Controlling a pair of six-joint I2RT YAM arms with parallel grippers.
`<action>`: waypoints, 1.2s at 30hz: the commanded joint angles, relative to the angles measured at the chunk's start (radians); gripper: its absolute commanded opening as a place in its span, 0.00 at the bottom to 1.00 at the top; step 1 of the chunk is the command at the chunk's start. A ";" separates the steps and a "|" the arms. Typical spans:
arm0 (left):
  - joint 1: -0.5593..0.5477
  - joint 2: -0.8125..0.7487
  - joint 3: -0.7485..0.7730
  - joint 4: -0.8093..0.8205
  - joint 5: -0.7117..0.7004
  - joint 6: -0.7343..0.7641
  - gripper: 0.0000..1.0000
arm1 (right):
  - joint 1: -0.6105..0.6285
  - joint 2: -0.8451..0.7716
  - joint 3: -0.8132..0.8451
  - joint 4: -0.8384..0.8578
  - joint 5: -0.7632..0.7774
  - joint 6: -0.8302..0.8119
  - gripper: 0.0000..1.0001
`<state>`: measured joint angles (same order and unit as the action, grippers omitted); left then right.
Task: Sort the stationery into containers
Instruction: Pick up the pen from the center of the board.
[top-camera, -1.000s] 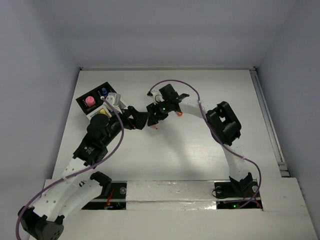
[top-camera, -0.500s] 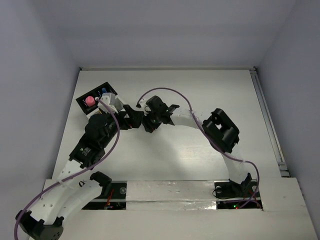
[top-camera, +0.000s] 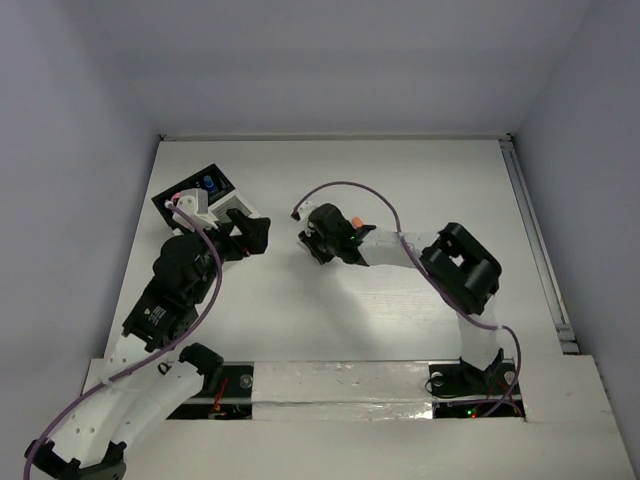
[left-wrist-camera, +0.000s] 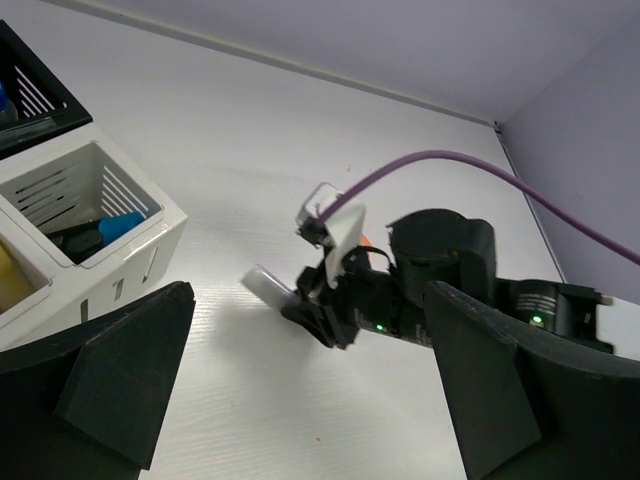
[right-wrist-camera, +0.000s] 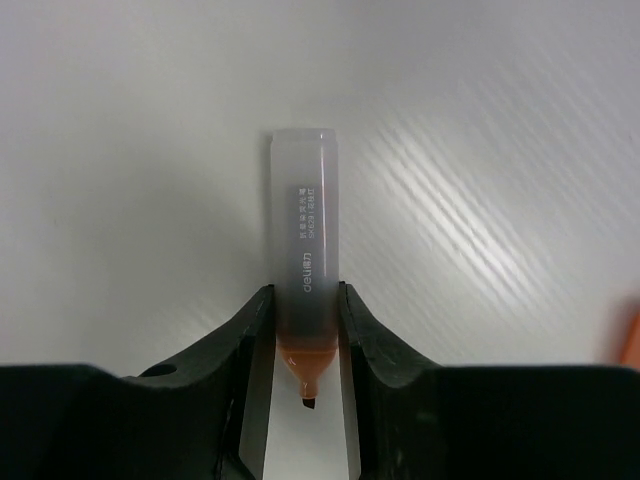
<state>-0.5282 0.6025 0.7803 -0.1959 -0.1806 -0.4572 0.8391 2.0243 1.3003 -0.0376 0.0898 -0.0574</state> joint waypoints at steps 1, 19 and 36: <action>0.000 0.014 0.007 0.018 0.021 -0.009 0.98 | -0.003 -0.155 -0.082 0.005 -0.002 -0.053 0.04; 0.053 0.264 0.057 0.160 0.463 -0.098 0.75 | -0.003 -0.668 -0.220 -0.028 -0.286 -0.032 0.00; 0.082 0.367 -0.009 0.335 0.632 -0.189 0.53 | 0.035 -0.700 -0.219 0.011 -0.360 -0.021 0.00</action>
<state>-0.4511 0.9668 0.7780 0.0658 0.4030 -0.6319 0.8639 1.3609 1.0779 -0.0971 -0.2520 -0.0837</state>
